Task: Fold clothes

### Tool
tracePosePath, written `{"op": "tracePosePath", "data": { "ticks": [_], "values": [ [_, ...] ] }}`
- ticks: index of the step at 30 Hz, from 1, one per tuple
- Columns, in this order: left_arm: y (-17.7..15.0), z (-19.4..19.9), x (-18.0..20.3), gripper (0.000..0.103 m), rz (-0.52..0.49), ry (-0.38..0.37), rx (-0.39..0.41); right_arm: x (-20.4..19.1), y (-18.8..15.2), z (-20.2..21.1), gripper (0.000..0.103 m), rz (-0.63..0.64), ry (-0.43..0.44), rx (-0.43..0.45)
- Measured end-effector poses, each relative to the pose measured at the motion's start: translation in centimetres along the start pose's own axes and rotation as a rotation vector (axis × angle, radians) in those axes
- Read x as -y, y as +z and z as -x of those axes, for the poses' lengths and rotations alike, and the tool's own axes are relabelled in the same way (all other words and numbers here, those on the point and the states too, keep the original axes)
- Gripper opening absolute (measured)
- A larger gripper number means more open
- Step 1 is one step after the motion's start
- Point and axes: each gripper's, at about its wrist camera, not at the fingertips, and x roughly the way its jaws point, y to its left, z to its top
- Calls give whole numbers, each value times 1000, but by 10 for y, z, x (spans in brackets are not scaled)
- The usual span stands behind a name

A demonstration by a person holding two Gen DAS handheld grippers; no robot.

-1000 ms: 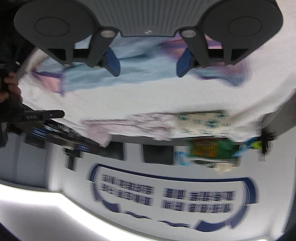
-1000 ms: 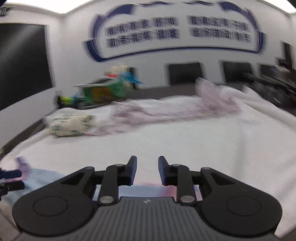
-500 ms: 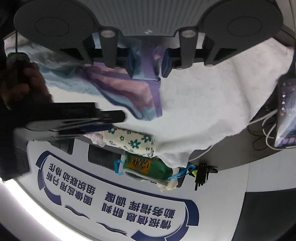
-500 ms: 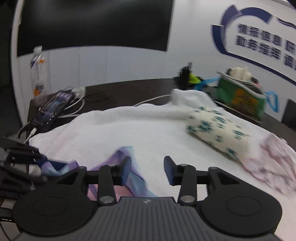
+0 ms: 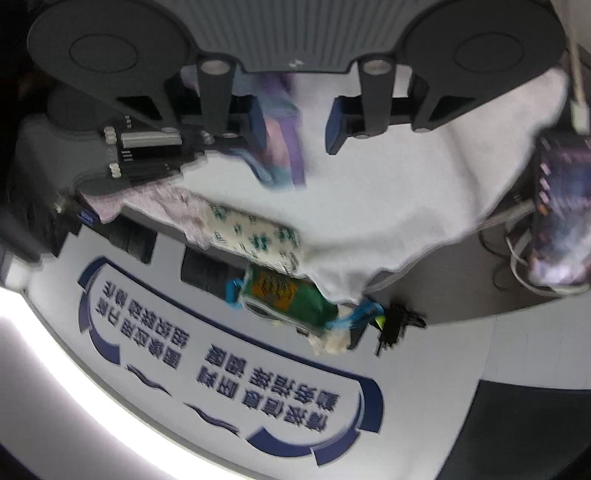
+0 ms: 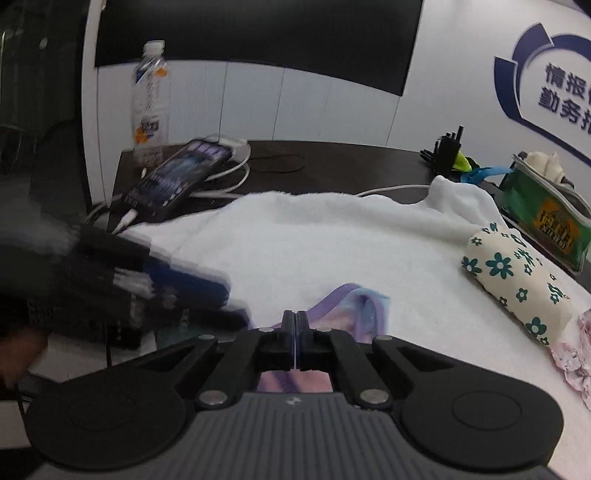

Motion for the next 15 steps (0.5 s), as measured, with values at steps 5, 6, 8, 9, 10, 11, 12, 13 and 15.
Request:
{"op": "tracePosePath", "data": {
  "ticks": [5, 6, 8, 9, 10, 11, 12, 13, 15],
  "values": [
    [23, -13, -2, 36, 18, 26, -27, 20, 4, -2, 53, -74, -124, 32],
    [24, -14, -1, 36, 19, 28, -25, 25, 5, -7, 53, -84, -157, 27],
    [23, -12, 0, 36, 26, 31, -19, 34, 5, -19, 45, -110, -182, -4],
    [21, -11, 1, 36, 32, 32, -21, 38, 4, -27, 31, -134, -162, -22],
    [18, -8, 1, 36, 37, 37, -24, 44, 2, -32, 19, -172, -154, -37],
    [14, -4, 0, 37, 36, 42, -23, 49, 0, -38, 5, -212, -148, -52],
    [10, 0, 0, 37, 27, 43, -20, 52, -1, -35, 5, -236, -145, -38],
    [6, 5, 0, 38, 23, 40, -19, 50, -1, -27, 4, -227, -134, -10],
    [0, 14, -2, 39, 30, 37, -17, 40, 0, -9, 4, -184, -110, 48]
  ]
}}
